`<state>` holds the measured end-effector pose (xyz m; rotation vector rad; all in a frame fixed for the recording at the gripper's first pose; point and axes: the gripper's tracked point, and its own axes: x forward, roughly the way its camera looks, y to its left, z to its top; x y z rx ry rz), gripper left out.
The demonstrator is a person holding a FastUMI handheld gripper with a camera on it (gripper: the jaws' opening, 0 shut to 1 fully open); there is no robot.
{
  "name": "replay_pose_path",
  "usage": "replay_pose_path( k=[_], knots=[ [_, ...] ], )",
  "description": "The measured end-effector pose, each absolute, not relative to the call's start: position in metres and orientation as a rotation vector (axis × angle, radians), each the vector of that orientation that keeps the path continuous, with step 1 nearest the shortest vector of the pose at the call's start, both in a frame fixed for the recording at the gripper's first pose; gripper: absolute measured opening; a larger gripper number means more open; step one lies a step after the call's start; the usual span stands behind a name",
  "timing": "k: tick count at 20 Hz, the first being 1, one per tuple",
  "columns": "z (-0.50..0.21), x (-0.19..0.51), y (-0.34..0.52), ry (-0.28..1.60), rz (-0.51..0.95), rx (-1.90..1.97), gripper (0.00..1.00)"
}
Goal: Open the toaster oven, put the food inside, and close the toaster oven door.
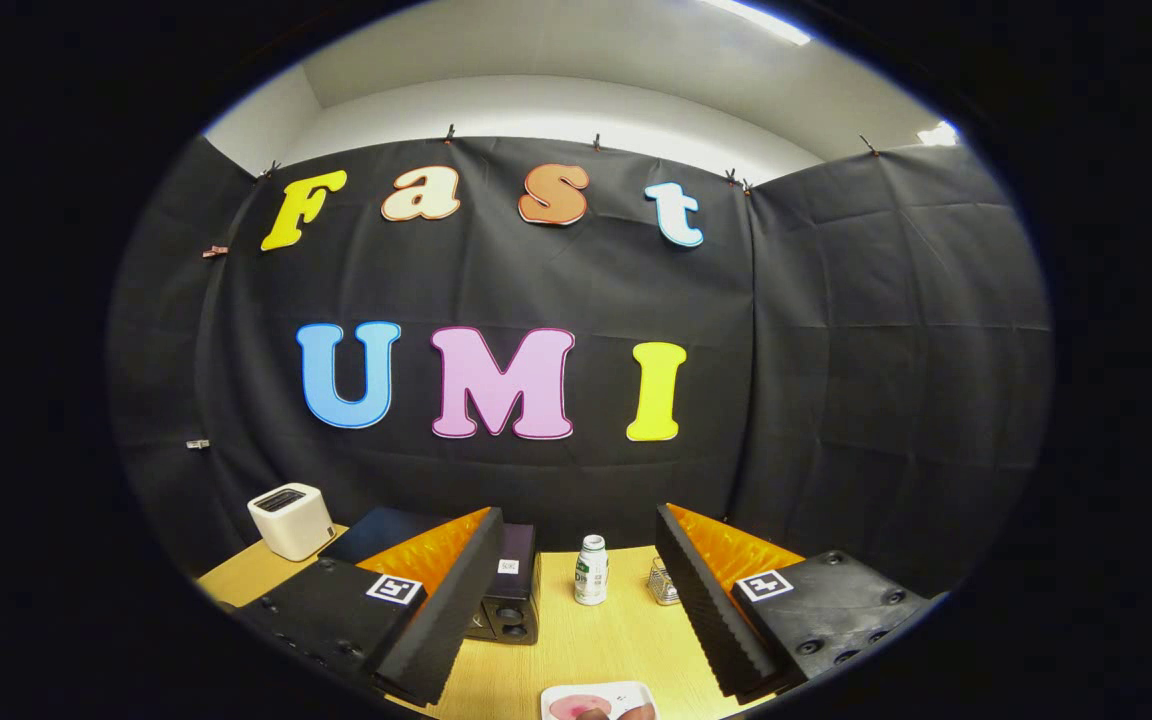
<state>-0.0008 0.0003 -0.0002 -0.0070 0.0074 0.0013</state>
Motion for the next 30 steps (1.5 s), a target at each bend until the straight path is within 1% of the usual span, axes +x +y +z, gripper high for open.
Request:
replay_pose_path(
  k=[5, 8, 12, 20, 25, 30],
  knots=[
    [-0.004, 0.003, 0.015, 0.018, 0.04, 0.004, 0.98],
    [-0.009, 0.014, 0.064, 0.031, 0.071, 0.024, 0.98],
    [-0.034, 0.029, 0.126, 0.066, 0.118, 0.038, 0.98],
    [-0.116, 0.068, 0.22, 0.137, 0.125, 0.02, 0.98],
    [-0.177, 0.096, 0.242, 0.231, 0.086, 0.02, 0.98],
    [-0.234, 0.117, 0.259, 0.335, 0.076, 0.016, 0.98]
  ],
)
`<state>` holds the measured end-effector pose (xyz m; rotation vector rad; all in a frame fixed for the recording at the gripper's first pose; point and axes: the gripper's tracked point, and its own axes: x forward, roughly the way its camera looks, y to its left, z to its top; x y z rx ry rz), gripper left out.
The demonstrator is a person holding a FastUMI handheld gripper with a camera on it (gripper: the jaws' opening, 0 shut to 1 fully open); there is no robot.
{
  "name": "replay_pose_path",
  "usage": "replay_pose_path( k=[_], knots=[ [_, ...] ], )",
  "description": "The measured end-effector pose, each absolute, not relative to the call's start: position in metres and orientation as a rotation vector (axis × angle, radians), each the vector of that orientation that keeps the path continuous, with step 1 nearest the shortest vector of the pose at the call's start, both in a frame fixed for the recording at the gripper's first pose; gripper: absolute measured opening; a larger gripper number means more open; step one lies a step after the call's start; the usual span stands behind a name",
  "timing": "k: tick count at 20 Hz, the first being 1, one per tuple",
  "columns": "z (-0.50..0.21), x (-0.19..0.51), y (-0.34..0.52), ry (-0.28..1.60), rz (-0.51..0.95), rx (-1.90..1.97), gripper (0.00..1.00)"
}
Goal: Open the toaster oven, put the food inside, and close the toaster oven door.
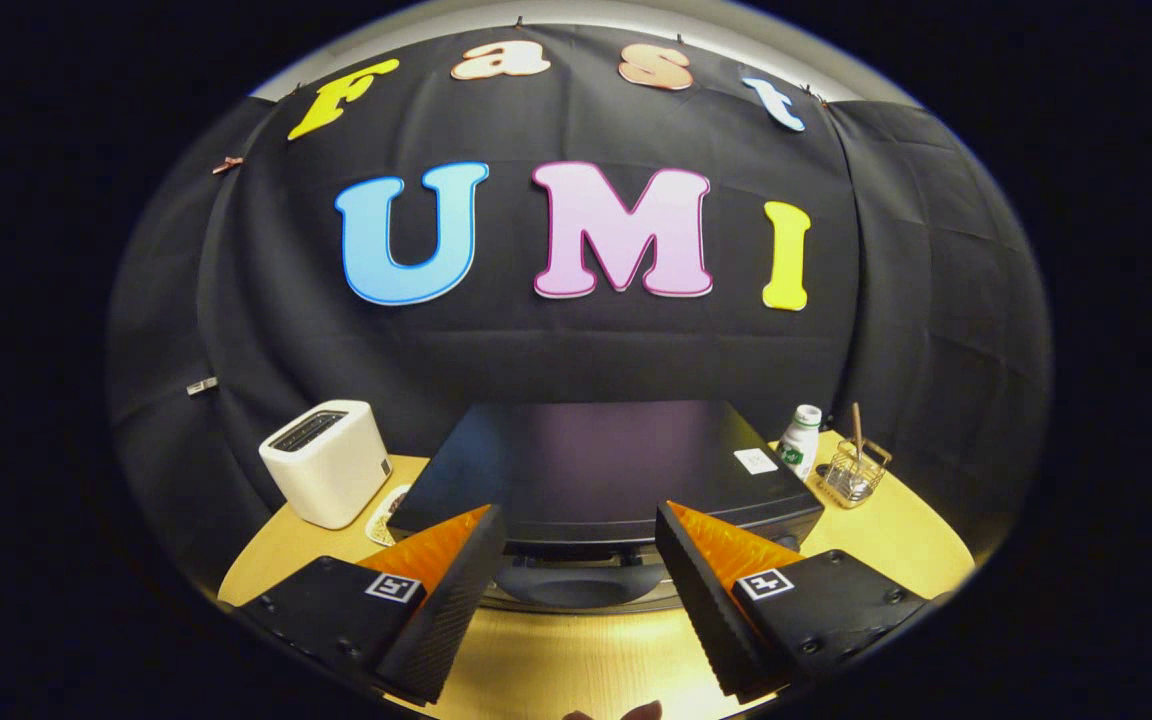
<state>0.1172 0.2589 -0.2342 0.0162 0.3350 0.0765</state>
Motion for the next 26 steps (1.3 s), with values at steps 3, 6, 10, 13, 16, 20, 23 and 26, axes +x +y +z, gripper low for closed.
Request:
replay_pose_path(
  k=[3, 6, 10, 13, 16, 20, 23, 26],
  knots=[
    [-0.259, 0.125, 0.258, 0.386, 0.054, 0.007, 0.99],
    [-0.275, 0.128, 0.258, 0.422, 0.038, 0.002, 0.99],
    [-0.278, 0.132, 0.263, 0.411, 0.05, -0.009, 0.99],
    [-0.278, 0.125, 0.262, 0.409, 0.049, -0.008, 0.98],
    [-0.282, 0.105, 0.26, 0.415, 0.05, 0.0, 0.98],
    [-0.298, 0.068, 0.257, 0.44, 0.046, 0.02, 0.98],
    [-0.319, 0.043, 0.255, 0.477, 0.053, 0.021, 0.98],
    [-0.34, 0.022, 0.251, 0.529, 0.058, 0.0, 0.99]
  ],
)
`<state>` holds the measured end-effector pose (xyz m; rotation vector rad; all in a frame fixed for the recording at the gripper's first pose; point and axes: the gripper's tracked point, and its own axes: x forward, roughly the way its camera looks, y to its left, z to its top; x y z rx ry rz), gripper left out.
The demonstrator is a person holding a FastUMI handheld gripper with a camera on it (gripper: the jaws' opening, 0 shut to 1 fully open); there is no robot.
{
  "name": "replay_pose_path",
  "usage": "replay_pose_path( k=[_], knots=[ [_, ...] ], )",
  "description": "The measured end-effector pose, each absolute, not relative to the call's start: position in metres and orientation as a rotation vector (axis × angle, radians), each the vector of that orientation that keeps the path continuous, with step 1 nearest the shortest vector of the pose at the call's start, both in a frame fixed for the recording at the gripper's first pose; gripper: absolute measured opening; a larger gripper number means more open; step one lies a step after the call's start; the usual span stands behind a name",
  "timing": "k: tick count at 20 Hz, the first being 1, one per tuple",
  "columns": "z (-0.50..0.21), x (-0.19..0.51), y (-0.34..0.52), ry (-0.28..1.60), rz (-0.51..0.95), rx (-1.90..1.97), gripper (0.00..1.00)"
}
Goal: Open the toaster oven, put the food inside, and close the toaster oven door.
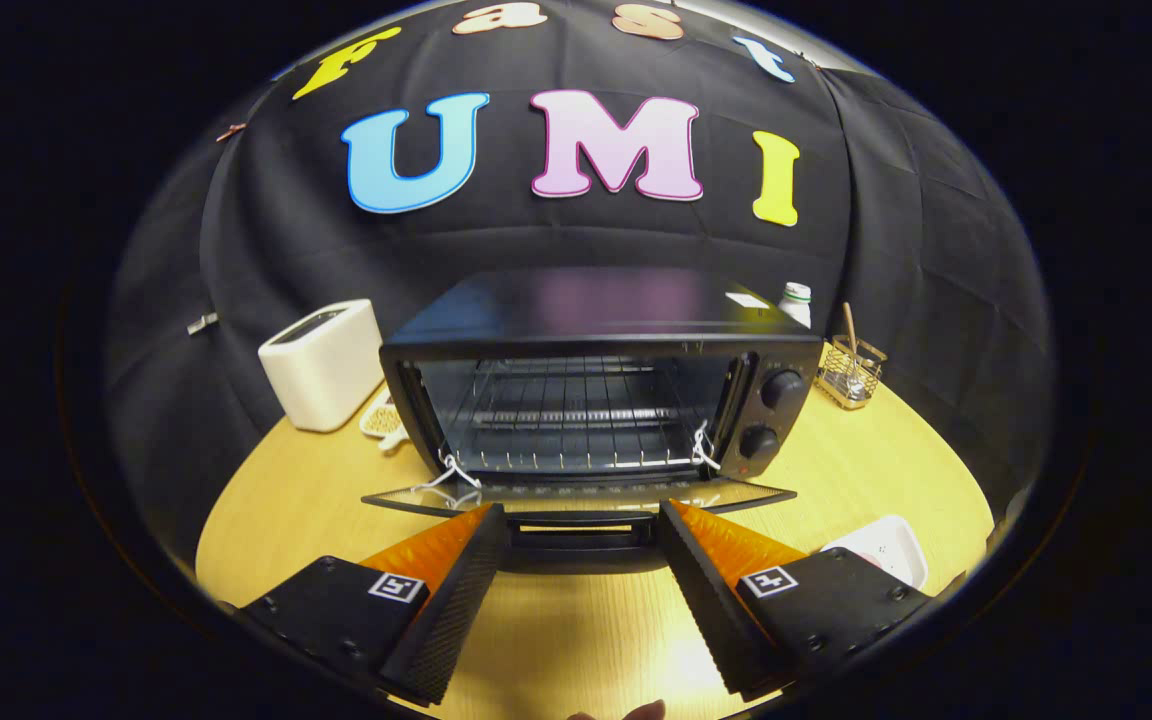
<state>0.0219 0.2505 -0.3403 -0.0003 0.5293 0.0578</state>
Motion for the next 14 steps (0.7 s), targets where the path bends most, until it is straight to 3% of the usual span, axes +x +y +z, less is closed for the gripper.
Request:
replay_pose_path(
  k=[14],
  knots=[
    [-0.417, -0.028, 0.242, 0.736, 0.116, -0.067, 0.99]
  ],
)
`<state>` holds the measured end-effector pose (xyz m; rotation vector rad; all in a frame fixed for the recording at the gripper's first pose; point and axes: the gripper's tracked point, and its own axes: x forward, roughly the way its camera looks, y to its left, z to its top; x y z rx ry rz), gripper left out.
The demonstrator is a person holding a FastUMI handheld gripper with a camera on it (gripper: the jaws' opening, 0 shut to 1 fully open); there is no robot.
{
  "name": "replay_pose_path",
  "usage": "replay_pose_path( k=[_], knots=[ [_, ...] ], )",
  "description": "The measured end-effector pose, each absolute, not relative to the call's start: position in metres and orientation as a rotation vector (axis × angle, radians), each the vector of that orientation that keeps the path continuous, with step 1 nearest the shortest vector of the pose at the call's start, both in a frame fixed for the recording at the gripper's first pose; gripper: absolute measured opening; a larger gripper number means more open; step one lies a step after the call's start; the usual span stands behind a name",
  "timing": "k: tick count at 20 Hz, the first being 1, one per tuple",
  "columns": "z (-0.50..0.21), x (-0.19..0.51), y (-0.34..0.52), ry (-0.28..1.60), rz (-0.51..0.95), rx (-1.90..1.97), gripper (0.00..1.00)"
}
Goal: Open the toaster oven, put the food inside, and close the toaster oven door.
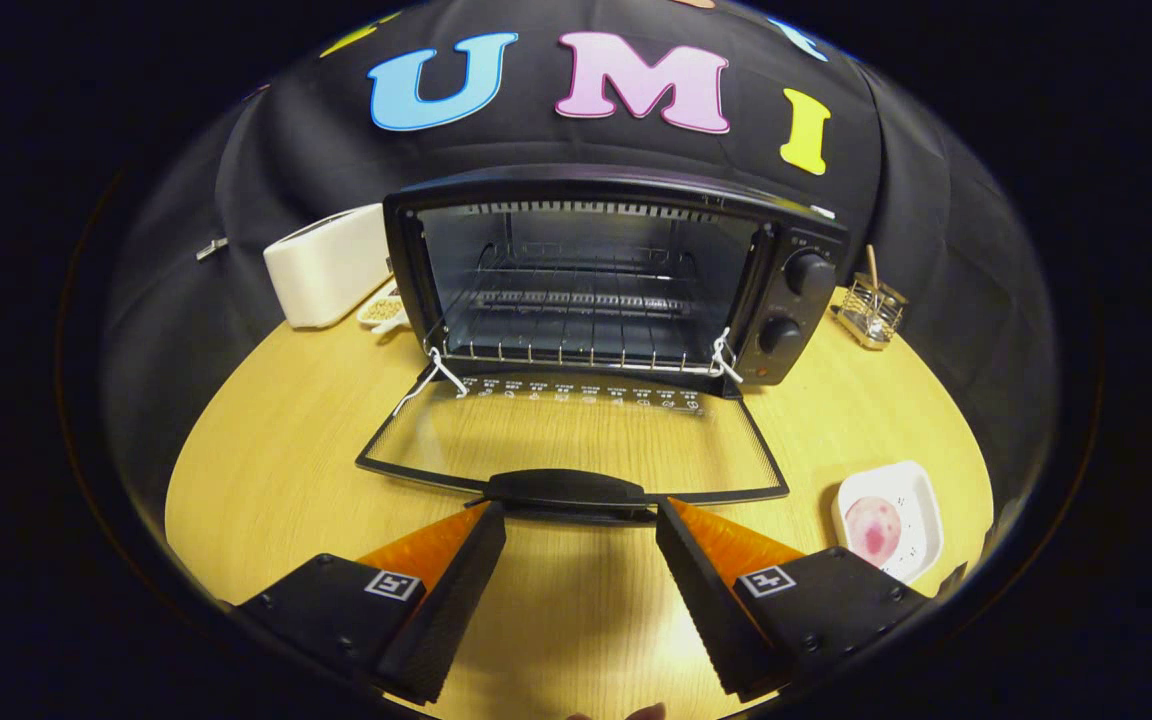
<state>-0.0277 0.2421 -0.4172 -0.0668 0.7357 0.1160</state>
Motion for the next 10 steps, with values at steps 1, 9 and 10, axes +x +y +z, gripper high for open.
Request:
replay_pose_path(
  k=[1, 9, 10],
  knots=[
    [-0.419, -0.03, 0.24, 0.743, 0.122, -0.064, 0.99],
    [-0.383, -0.051, 0.227, 0.775, 0.24, 0.003, 0.99],
    [-0.376, -0.053, 0.222, 0.784, 0.261, -0.002, 0.99]
  ],
)
